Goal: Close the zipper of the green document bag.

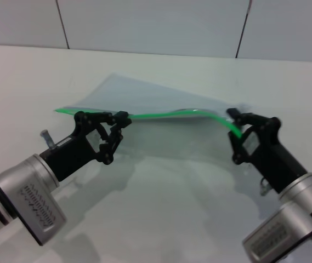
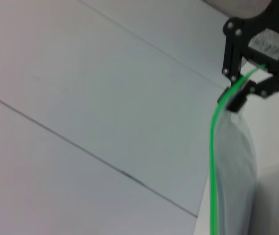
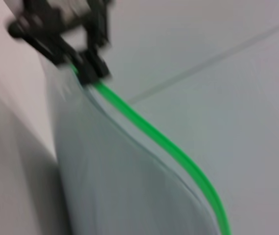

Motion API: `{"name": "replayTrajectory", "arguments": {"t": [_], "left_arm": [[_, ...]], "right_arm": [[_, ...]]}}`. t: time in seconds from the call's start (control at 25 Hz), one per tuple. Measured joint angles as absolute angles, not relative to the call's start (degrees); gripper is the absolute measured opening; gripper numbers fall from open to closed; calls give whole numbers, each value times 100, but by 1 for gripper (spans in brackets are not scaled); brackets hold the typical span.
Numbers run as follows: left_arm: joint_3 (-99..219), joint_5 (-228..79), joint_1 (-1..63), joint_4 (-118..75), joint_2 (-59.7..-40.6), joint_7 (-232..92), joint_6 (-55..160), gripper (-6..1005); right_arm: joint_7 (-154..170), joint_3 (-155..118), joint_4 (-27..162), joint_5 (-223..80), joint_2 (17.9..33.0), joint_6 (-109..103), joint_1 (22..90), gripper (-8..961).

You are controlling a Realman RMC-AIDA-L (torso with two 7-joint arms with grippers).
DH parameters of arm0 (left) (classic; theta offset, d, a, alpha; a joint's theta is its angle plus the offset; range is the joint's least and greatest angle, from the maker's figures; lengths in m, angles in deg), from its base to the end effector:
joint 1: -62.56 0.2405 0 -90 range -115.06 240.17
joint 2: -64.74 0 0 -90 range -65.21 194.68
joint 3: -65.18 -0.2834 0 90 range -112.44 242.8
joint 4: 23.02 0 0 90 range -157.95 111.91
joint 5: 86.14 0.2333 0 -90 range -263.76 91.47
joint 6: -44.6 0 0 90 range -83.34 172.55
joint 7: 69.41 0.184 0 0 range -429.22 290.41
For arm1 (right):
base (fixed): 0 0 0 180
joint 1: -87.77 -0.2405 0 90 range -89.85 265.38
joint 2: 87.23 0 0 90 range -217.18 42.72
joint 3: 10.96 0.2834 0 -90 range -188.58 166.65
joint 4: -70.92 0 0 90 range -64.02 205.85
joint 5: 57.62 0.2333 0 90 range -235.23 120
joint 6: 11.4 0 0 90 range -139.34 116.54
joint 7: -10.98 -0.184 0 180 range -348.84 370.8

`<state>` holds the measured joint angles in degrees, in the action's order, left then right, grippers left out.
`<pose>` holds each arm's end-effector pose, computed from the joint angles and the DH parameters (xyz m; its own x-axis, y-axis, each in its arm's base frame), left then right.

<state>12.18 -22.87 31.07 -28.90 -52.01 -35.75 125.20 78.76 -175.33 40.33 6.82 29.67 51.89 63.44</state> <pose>-0.3109 0.3557 -0.0952 0.8213 -0.5669 -0.0635 -0.3264 -0.3759 -0.8673 0.2669 0.3430 -0.1494 0.8516 0.4647 0.2424 0.3810 -0.2313 -0.8952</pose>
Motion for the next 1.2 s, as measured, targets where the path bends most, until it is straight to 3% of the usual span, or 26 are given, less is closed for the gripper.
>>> {"name": "replayTrajectory", "arguments": {"t": [0.88,1.12,1.2], "left_arm": [[1216,-2792,3217,-2891,-5225,-3942,12680,227],[1609,-3050,3251,-2861,-5185,-5297,13403,244],[1805,-3212,3261,-2854,-5178,-5843,13587,342]], "right_arm": [[7676,-17503,4401,3155,3004,6473,6354,44],[6635,-17562,4333,3275,3001,7148,6374,248],[5970,-17568,4324,3223,3001,7314,6385,339]]}}
